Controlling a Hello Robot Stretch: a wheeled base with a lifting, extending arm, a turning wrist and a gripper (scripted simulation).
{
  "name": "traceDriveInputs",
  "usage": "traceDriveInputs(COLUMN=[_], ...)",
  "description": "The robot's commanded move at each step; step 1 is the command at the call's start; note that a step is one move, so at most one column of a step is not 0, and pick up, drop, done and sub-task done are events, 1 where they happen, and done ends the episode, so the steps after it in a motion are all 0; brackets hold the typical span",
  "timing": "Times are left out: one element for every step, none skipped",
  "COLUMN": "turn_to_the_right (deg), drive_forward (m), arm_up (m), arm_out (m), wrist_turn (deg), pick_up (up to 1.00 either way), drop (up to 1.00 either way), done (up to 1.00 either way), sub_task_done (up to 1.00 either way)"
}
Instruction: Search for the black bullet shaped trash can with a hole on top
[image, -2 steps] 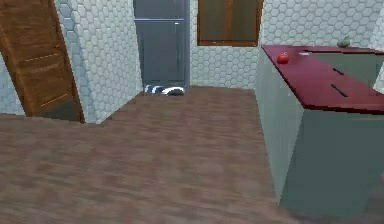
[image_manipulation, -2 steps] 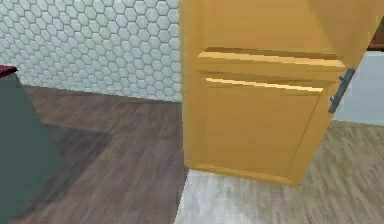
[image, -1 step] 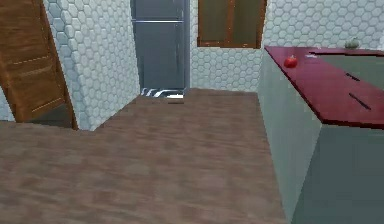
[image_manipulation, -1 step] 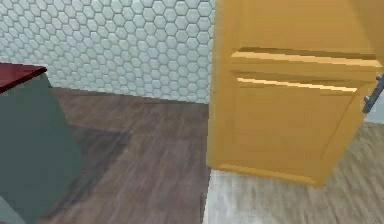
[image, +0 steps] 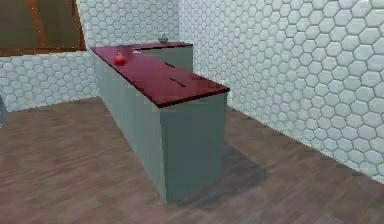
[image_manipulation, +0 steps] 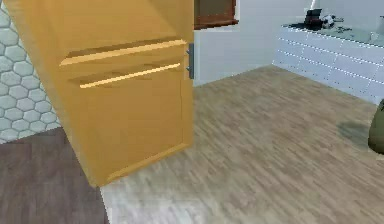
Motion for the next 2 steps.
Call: traceDriveInputs(turn_to_the_right=[45.0,3.0], drive_forward=[0.00,0.00], arm_up=[0.00,0.00], arm_out=[0.00,0.00], wrist_turn=[0.0,0.0], pick_up=[0.00,0.00], drop=[0.00,0.00], done=[0.00,0.00], sub_task_done=[0.00,0.00])
